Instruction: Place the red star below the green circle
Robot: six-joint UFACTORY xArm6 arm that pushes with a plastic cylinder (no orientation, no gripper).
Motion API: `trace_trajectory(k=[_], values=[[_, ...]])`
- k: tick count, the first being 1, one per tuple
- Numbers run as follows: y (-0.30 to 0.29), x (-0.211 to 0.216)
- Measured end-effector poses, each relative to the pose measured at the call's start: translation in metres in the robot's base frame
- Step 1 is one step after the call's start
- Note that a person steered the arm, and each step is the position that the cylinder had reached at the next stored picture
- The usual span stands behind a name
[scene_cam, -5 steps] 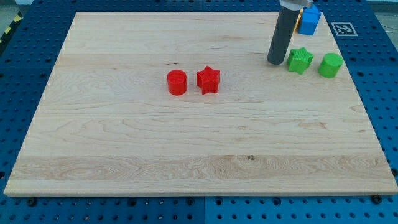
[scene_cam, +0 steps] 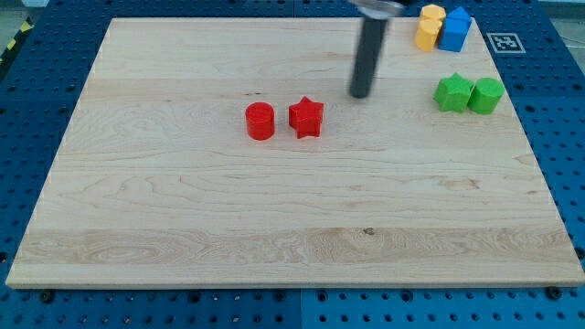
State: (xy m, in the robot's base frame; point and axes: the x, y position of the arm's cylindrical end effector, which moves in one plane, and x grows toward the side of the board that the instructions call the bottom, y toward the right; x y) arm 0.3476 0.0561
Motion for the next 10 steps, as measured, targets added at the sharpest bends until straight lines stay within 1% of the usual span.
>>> trace_trajectory(k=[1, 2, 3, 4, 6, 7, 8, 9, 10], values=[[-0.072, -0.01], [-0.121, 0.009], [-0.148, 0.031], [-0.115, 0.043], [0.01, 0.059], [0.011, 0.059], [-0.031, 0.06], [-0.031, 0.088], [0.003, 0.125]])
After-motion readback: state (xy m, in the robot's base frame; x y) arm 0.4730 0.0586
